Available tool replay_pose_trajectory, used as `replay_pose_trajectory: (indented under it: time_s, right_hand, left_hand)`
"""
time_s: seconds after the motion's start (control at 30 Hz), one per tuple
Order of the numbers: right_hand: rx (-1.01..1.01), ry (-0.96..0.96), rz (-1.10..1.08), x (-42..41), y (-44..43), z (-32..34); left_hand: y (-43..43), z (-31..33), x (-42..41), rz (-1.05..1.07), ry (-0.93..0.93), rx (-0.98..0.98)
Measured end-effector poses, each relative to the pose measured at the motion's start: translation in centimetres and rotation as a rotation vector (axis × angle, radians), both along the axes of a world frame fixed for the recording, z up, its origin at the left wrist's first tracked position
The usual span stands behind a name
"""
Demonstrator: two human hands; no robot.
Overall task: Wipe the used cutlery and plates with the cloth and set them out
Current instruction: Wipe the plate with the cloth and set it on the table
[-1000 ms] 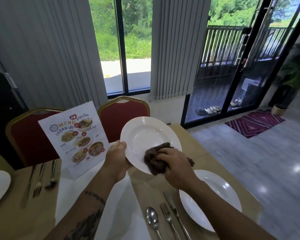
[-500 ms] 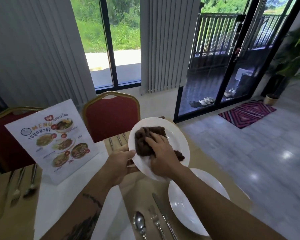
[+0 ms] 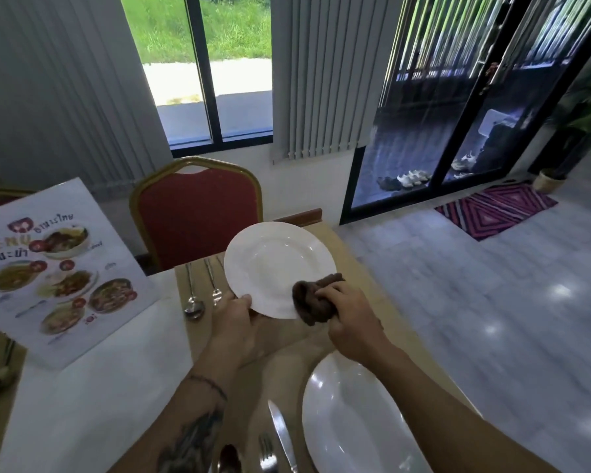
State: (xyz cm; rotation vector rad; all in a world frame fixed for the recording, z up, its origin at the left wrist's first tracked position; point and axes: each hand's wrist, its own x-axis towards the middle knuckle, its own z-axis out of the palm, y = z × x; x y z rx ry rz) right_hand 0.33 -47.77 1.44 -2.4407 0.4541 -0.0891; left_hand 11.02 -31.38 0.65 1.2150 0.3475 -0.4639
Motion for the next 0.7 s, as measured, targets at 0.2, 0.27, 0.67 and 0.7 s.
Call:
replay_pose_trajectory:
  time_s: [0.2, 0.27, 0.67, 0.7]
  right_hand:
    - [0.362, -0.125, -0.242, 0.6, -4.7, -0.2]
    - [0.49, -0.114, -0.303, 0.7, -5.7, 0.2]
    - [1.436, -0.034, -0.575, -0.4, -10.9, -1.3]
    - [1.49, -0.036, -0.525, -0.7, -11.2, -1.4]
  left_hand:
    - [-5.0, -3.3, 2.7, 0.156, 0.202, -0.177]
    - [-6.0, -4.4, 3.4, 0.173, 0.251, -0.157]
    - [-10.8, -7.6, 6.1, 0.283, 0.275, -0.117]
    - [-10.9, -7.7, 6.2, 0.274, 0.27, -0.103]
